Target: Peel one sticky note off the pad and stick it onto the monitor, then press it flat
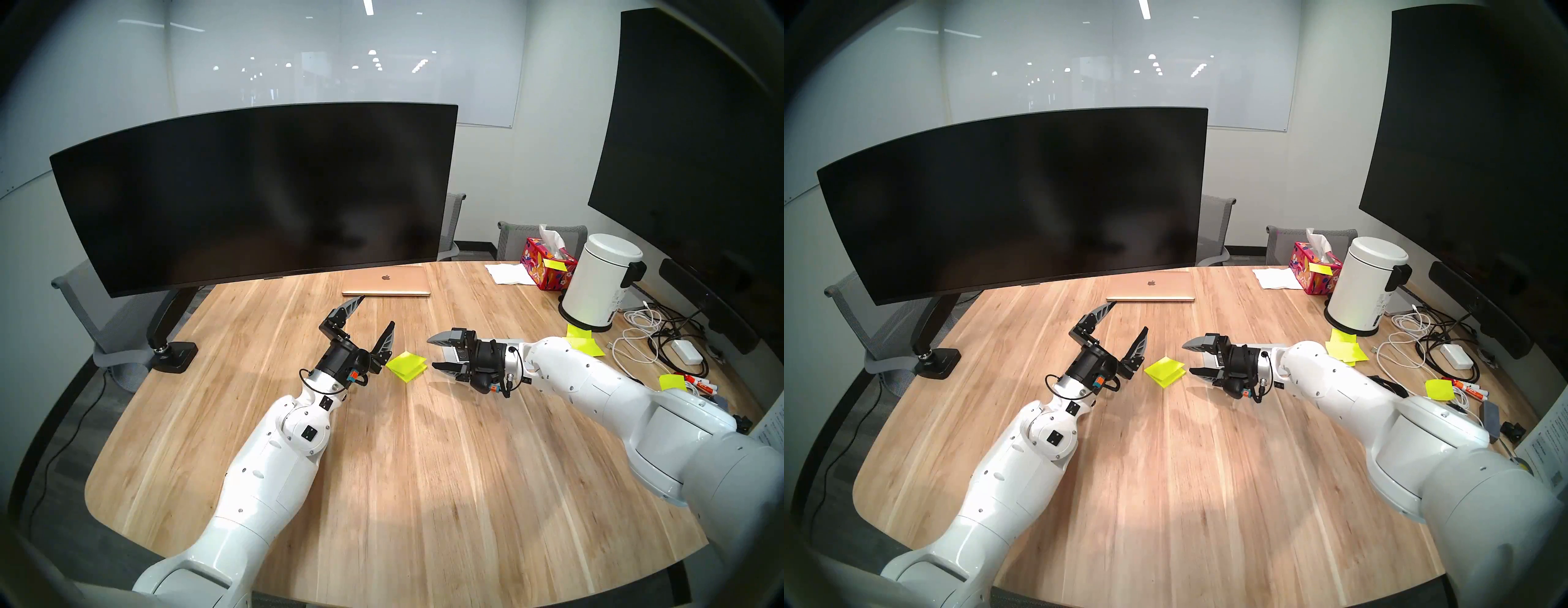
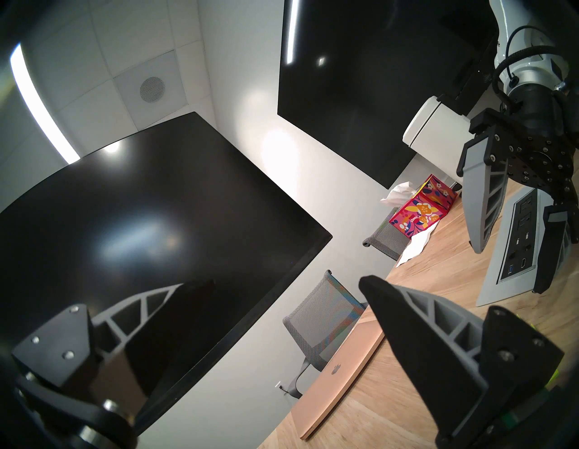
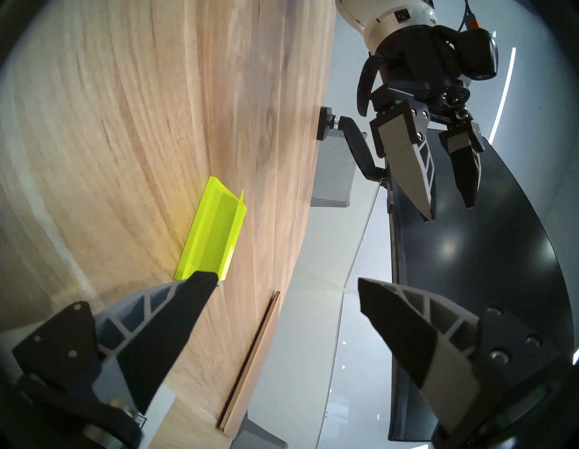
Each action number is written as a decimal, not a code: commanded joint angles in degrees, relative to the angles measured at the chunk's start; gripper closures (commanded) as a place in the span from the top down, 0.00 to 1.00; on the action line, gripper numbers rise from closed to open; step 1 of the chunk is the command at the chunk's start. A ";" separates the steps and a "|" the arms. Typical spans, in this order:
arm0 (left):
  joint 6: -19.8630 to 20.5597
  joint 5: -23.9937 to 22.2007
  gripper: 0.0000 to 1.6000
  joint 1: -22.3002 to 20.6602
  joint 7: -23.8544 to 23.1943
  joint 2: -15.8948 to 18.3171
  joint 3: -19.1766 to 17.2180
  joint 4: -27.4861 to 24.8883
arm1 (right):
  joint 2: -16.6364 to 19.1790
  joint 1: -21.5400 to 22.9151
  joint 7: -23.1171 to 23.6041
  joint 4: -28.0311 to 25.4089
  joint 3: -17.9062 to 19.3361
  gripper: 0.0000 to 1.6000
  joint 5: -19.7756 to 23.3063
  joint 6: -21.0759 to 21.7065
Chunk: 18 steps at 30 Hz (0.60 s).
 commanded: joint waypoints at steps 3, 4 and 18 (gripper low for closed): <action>-0.17 0.05 1.00 -0.40 0.04 -0.15 0.14 -0.92 | -3.88 3.27 -0.44 2.88 -0.36 1.00 -1.80 0.67; -0.18 0.05 1.00 -0.40 0.04 -0.15 0.14 -0.91 | -4.18 3.37 -0.45 3.22 -0.35 1.00 -1.94 0.68; -0.17 0.05 1.00 -0.39 0.03 -0.15 0.14 -0.94 | -7.03 4.35 -2.99 7.63 -0.24 1.00 -4.34 0.13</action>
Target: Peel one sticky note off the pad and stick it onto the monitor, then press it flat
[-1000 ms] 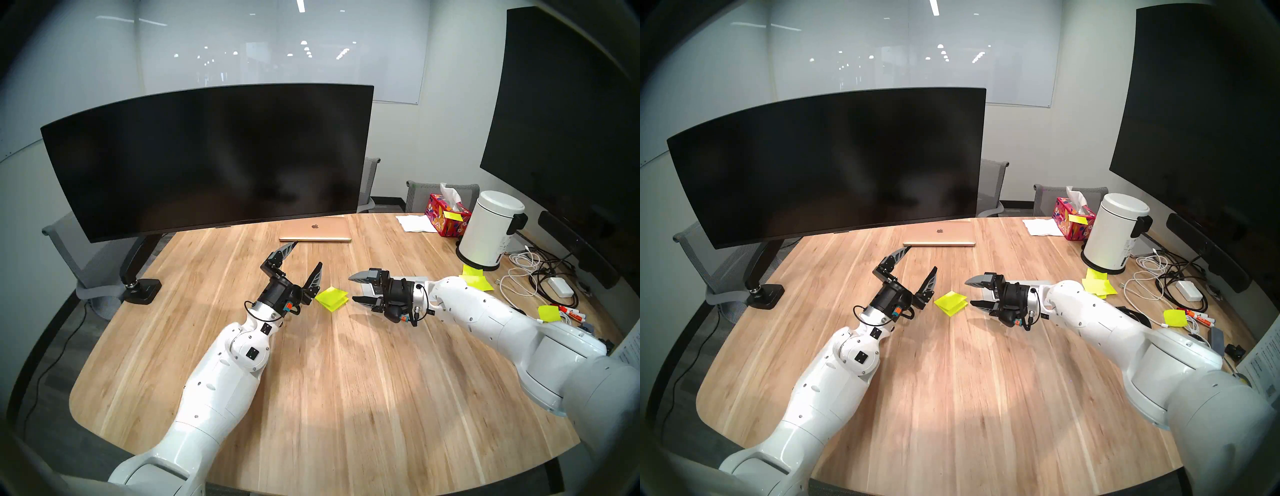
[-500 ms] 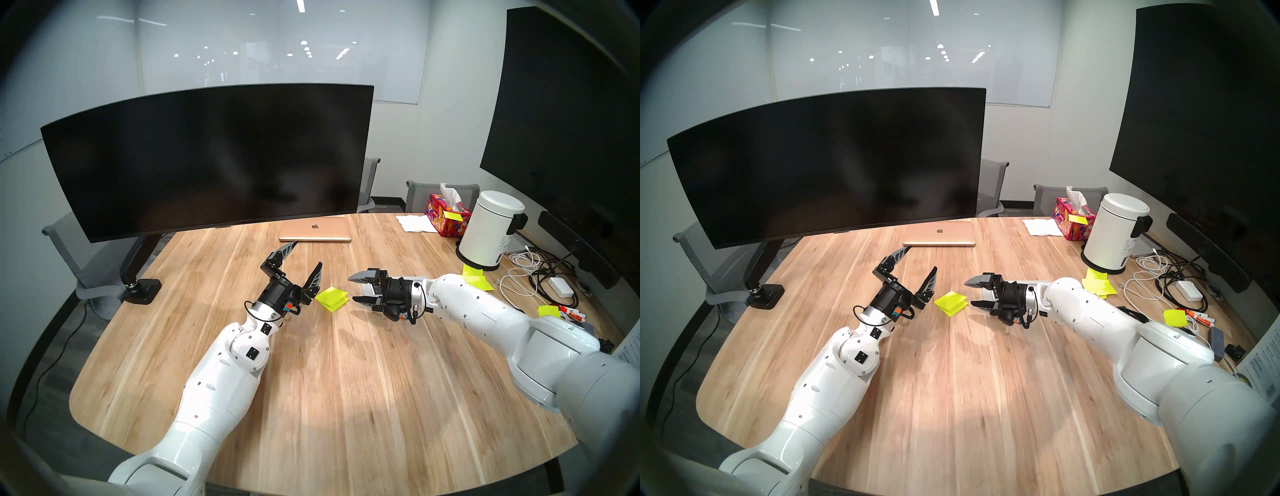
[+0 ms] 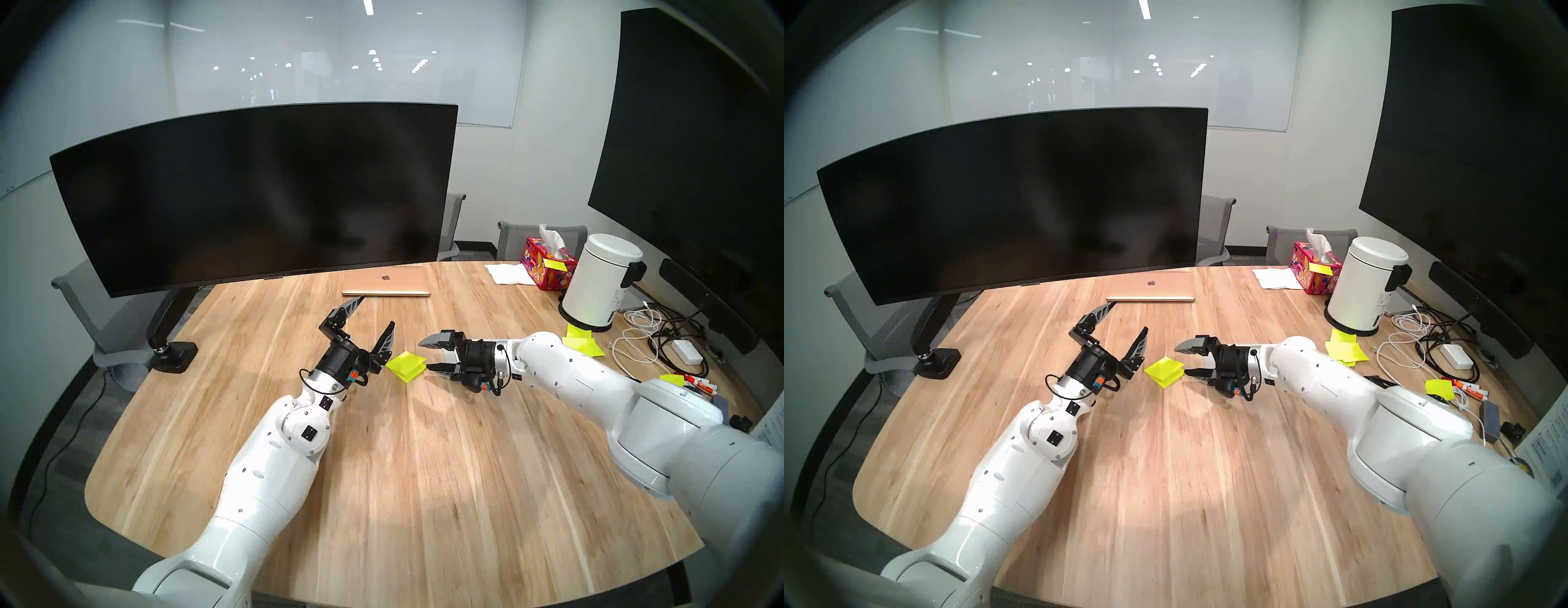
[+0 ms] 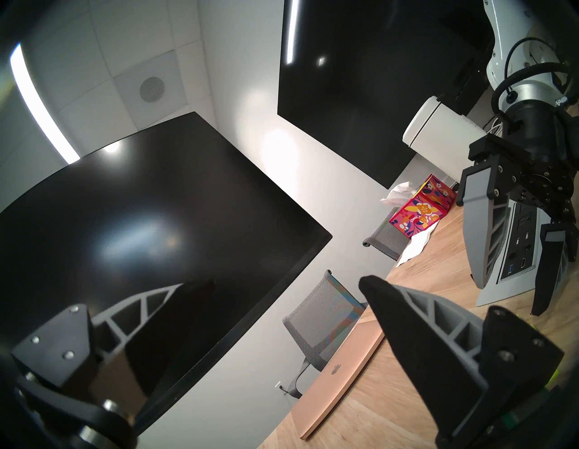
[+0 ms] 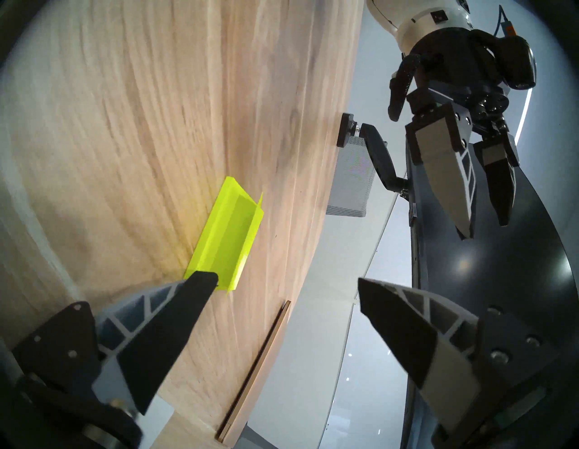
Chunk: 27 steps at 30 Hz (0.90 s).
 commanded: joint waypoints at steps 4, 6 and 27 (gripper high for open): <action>-0.16 0.04 1.00 -0.38 0.03 -0.15 0.14 -0.96 | -2.84 2.39 -2.96 2.79 0.20 1.00 -0.56 -0.71; -0.16 0.04 1.00 -0.38 0.03 -0.15 0.14 -0.96 | -3.15 2.50 -3.36 3.42 0.18 1.00 -0.83 -0.84; -0.17 0.04 1.00 -0.39 0.03 -0.15 0.13 -0.94 | -7.91 3.14 -5.12 8.03 0.14 1.00 -4.05 -0.70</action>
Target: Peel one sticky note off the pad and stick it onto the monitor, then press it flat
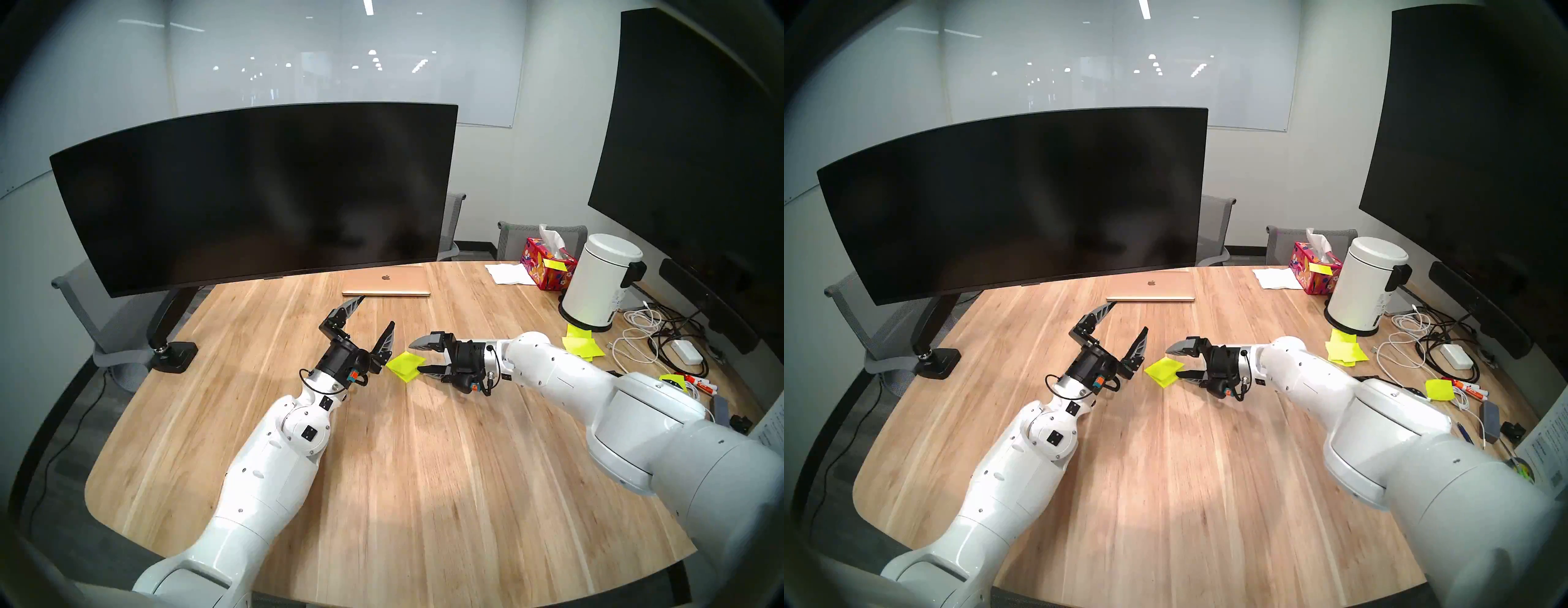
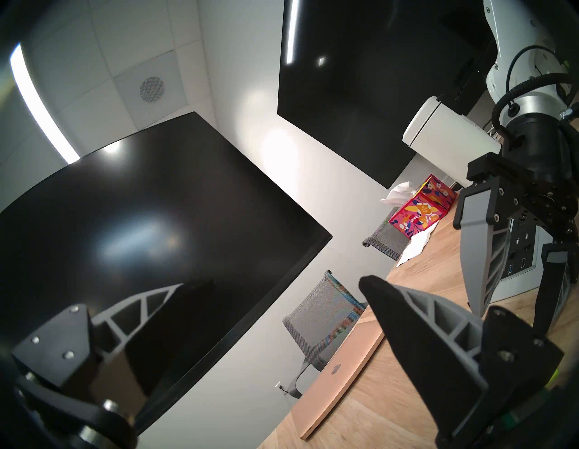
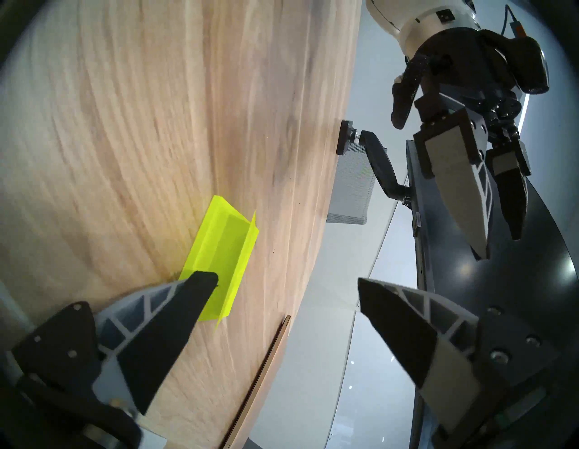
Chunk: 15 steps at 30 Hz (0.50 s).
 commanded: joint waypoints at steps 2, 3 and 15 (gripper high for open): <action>-0.17 0.04 1.00 -0.39 0.03 -0.15 0.14 -0.95 | -2.35 1.92 -1.48 1.04 0.29 1.00 -0.07 0.16; -0.16 0.04 1.00 -0.38 0.03 -0.15 0.14 -0.95 | -2.51 2.02 -1.61 1.45 0.33 1.00 -0.16 0.17; -0.16 0.04 1.00 -0.38 0.03 -0.15 0.14 -0.95 | -3.66 2.86 -2.85 5.42 0.58 1.00 -0.58 0.00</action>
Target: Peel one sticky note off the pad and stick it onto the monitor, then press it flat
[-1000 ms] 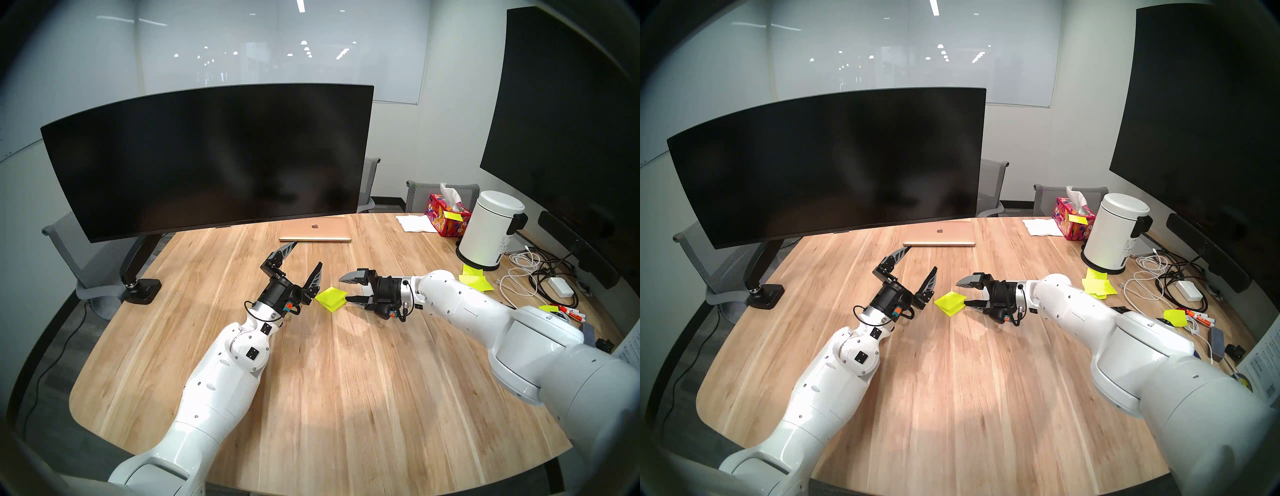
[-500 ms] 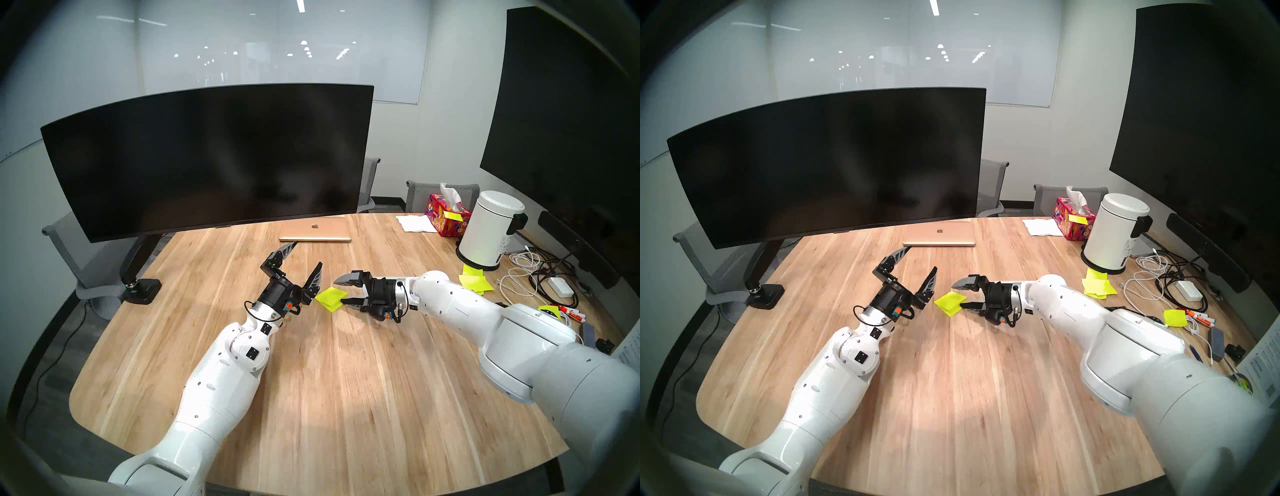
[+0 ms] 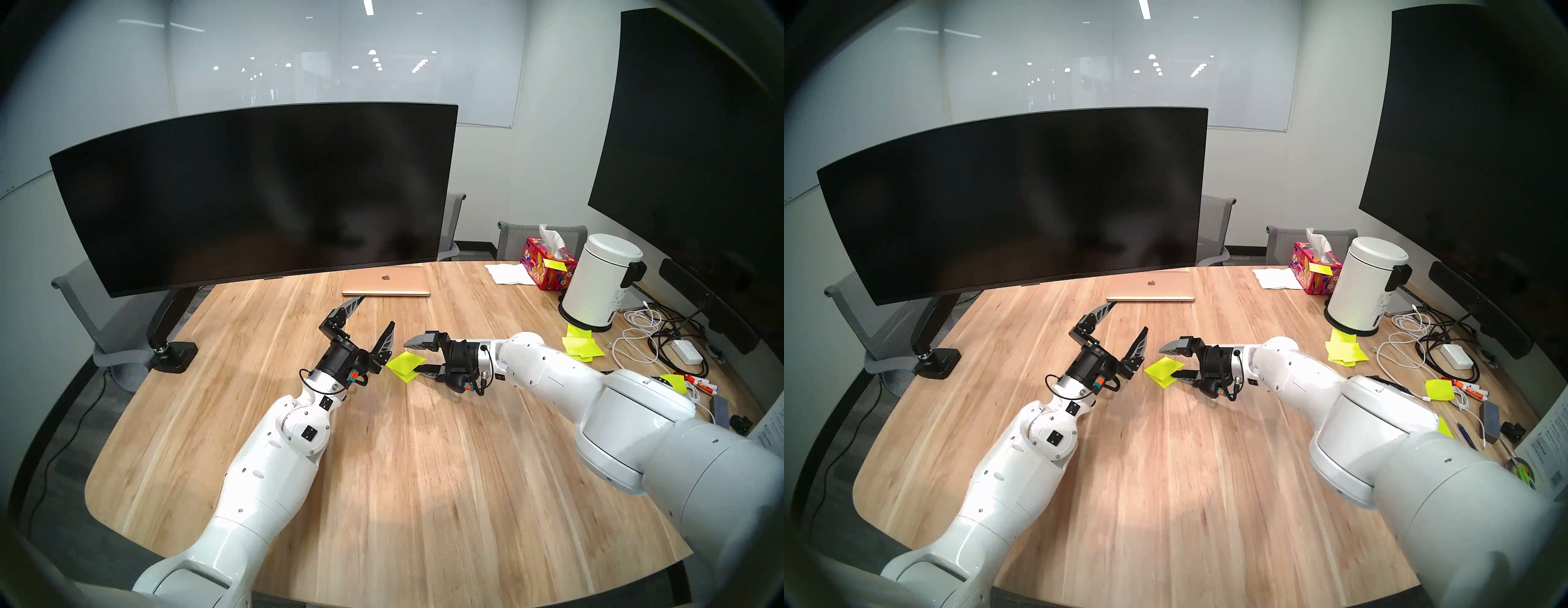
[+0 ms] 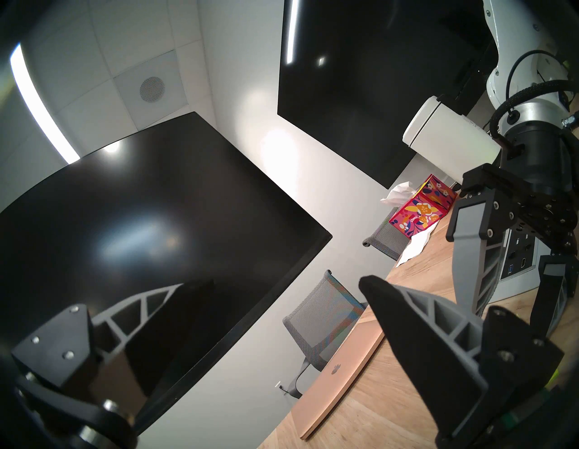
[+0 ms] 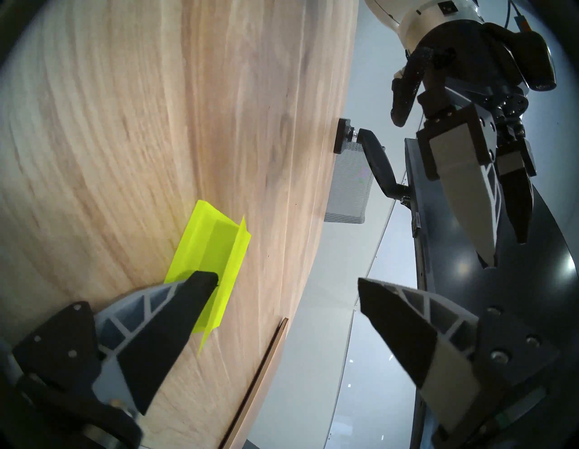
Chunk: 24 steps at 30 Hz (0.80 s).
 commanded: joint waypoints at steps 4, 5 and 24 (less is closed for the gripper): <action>-0.16 0.04 1.00 -0.38 0.03 -0.15 0.14 -0.95 | -1.41 2.32 -1.09 1.95 0.10 1.00 -0.15 -0.52; -0.17 0.05 1.00 -0.39 0.03 -0.15 0.14 -0.95 | -1.59 2.42 -0.85 2.23 0.10 1.00 -0.19 -0.50; -0.17 0.05 1.00 -0.39 0.04 -0.16 0.14 -0.93 | -3.24 3.09 0.45 3.89 0.06 1.00 -1.24 -0.83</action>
